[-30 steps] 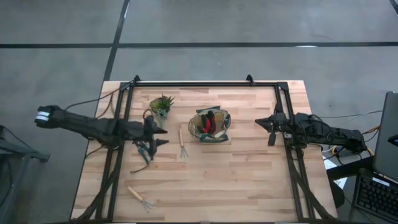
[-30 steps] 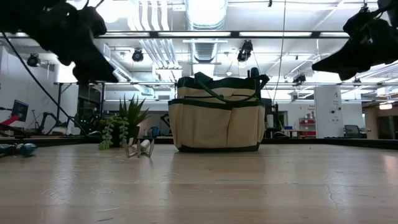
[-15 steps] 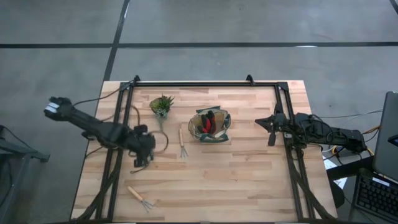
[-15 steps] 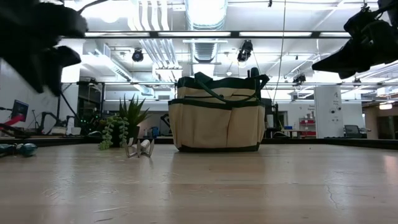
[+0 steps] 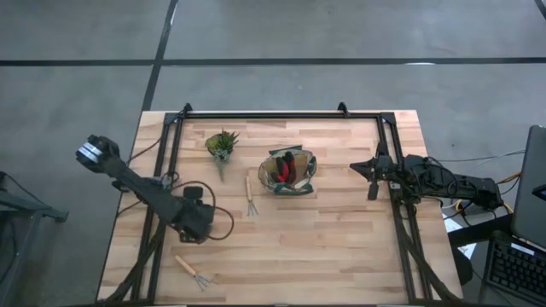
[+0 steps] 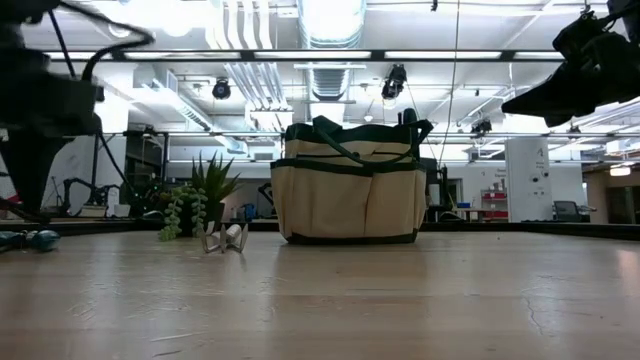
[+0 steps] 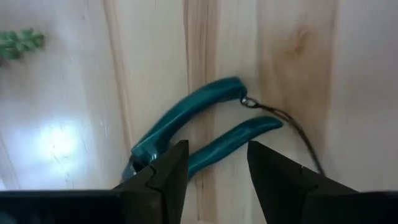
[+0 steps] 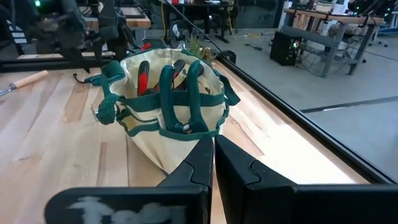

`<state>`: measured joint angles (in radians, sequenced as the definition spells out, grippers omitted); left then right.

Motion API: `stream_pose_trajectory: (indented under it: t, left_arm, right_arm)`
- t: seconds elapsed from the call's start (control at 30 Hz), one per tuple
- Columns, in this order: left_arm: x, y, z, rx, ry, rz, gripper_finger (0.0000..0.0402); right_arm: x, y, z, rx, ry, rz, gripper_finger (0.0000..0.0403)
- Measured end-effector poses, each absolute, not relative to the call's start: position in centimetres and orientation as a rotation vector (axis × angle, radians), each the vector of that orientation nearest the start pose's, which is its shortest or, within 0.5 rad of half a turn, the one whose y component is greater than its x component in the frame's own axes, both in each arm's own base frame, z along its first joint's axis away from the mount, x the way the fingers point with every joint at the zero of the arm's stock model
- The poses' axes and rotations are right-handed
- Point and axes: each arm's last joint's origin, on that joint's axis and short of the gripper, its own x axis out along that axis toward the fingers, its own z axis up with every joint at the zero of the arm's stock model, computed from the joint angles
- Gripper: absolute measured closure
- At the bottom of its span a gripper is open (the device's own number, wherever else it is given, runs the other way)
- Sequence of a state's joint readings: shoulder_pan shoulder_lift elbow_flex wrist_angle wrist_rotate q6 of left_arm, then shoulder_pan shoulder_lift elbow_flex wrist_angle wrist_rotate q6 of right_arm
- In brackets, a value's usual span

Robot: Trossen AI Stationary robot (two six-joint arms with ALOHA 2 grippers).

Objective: Pick & Place Garden tools in Gardening bag
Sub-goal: Put the green shear scissors into the white gardening bag

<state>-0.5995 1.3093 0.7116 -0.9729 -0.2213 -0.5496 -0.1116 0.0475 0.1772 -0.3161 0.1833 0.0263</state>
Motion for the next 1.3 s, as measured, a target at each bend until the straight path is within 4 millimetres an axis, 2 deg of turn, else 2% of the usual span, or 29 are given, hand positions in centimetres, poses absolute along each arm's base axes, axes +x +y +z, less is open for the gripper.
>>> stream_pose_trajectory:
  t: [0.17, 0.5, 0.73, 0.93, 1.07, 1.17, 1.3]
  left_arm:
    - [16.4, -10.4, 16.3, 0.221, 1.478, 0.113, 0.0234]
    - [16.3, -10.6, 15.8, 0.241, 1.551, 0.034, 0.0234]
    - [16.4, -10.5, 16.1, 0.266, 1.514, 0.058, 0.0234]
    - [16.5, -10.6, 14.6, 0.259, 1.489, 0.027, 0.0234]
    - [16.5, -10.5, 14.4, 0.261, 1.477, 0.029, 0.0235]
    - [16.6, -10.5, 14.5, 0.267, 1.464, 0.030, 0.0248]
    - [16.7, -10.5, 14.3, 0.270, 1.427, 0.040, 0.0288]
  right_arm:
    - [8.5, -1.5, 18.9, 0.012, 0.185, -0.296, 0.0394]
    - [8.5, -1.5, 18.9, 0.017, 0.185, -0.297, 0.0394]
    - [8.5, -1.5, 18.9, 0.020, 0.185, -0.297, 0.0394]
    - [8.5, -1.5, 18.9, 0.017, 0.186, -0.296, 0.0394]
    - [8.5, -1.5, 18.9, 0.011, 0.187, -0.296, 0.0394]
    - [8.5, -1.5, 18.9, 0.017, 0.186, -0.296, 0.0394]
    - [8.5, -1.5, 18.9, 0.012, 0.186, -0.296, 0.0394]
